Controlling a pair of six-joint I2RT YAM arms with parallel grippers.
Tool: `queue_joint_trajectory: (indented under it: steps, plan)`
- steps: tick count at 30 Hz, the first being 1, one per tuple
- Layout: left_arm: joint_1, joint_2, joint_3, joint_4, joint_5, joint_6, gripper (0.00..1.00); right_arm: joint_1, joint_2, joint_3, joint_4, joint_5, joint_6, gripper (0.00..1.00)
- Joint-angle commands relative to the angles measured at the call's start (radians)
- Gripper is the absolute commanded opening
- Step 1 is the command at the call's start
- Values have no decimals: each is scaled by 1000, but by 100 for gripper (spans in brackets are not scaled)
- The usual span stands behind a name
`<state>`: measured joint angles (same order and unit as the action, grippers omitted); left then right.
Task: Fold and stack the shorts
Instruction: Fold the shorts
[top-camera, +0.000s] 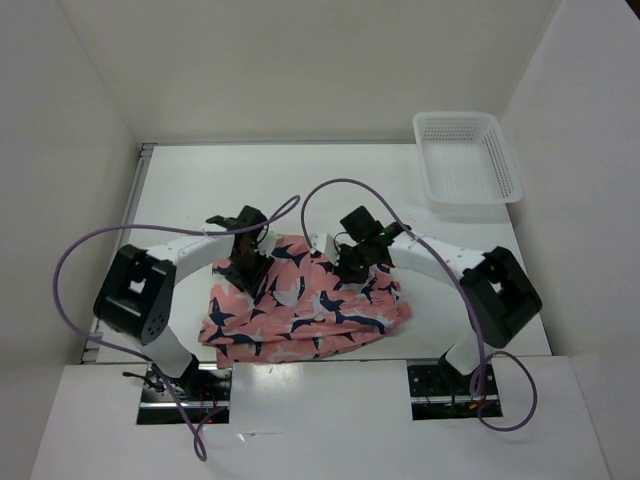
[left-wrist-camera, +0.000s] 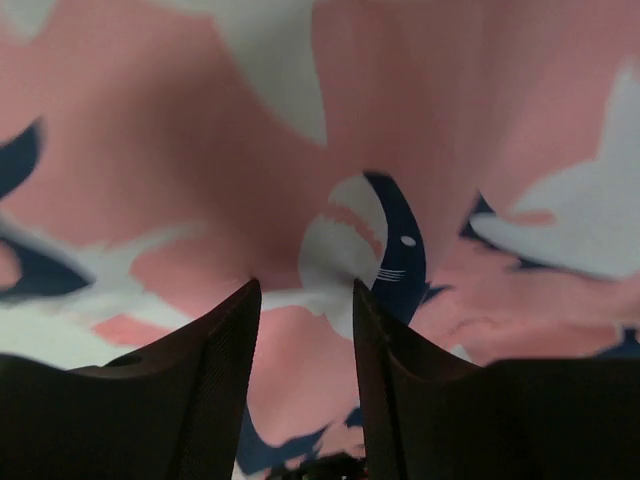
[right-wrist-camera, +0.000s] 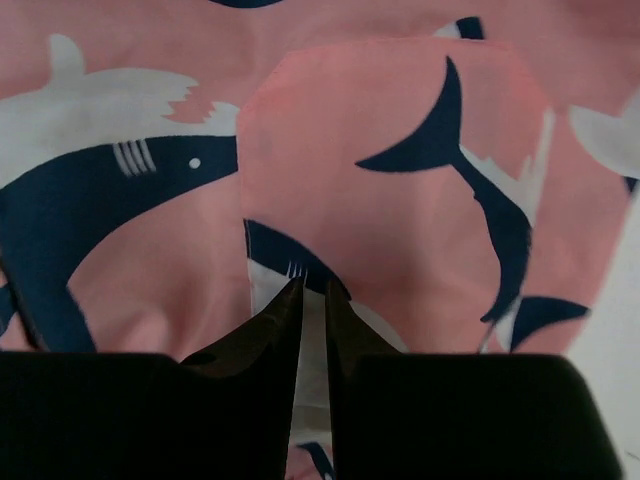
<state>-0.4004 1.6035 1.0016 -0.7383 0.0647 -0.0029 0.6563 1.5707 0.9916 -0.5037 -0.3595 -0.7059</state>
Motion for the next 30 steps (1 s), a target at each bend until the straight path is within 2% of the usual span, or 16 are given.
queue_joint_trajectory:
  steps: [1, 4, 5, 11, 14, 15, 19, 20, 22, 23, 24, 26, 30]
  plan:
    - [-15, 99, -21, 91, -37, 3, 48, 14, 109, 70, -38, -29, 25, 20]
    - [-2, 179, 12, 163, -121, 3, 47, 14, 277, 149, -50, 33, 37, 12]
    - [23, 193, 23, 183, -140, 3, 47, 14, 299, 166, -26, 48, 54, 5]
    - [115, 347, 155, 332, -284, 3, 47, -90, 475, 392, 129, 143, 238, 2]
    - [162, 432, 291, 375, -341, 3, 47, -112, 584, 565, 148, 220, 261, 1]
    - [187, 455, 389, 375, -341, 3, 47, -124, 610, 655, 162, 235, 276, 1]
    - [232, 567, 668, 245, -286, 3, 50, -133, 696, 866, 151, 257, 290, 1]
    - [232, 552, 683, 234, -267, 3, 52, -133, 696, 884, 151, 234, 281, 1]
    - [232, 477, 683, 243, -214, 3, 56, -133, 664, 895, 160, 225, 281, 17]
    - [232, 451, 674, 243, -198, 3, 58, -133, 646, 906, 160, 214, 281, 31]
    - [232, 425, 674, 231, -181, 3, 61, -133, 606, 906, 151, 196, 281, 55]
    - [232, 343, 674, 183, -136, 3, 63, -112, 554, 886, 133, 186, 293, 63]
    - [258, 202, 625, 113, -126, 3, 65, -101, 361, 711, 110, 186, 243, 63]
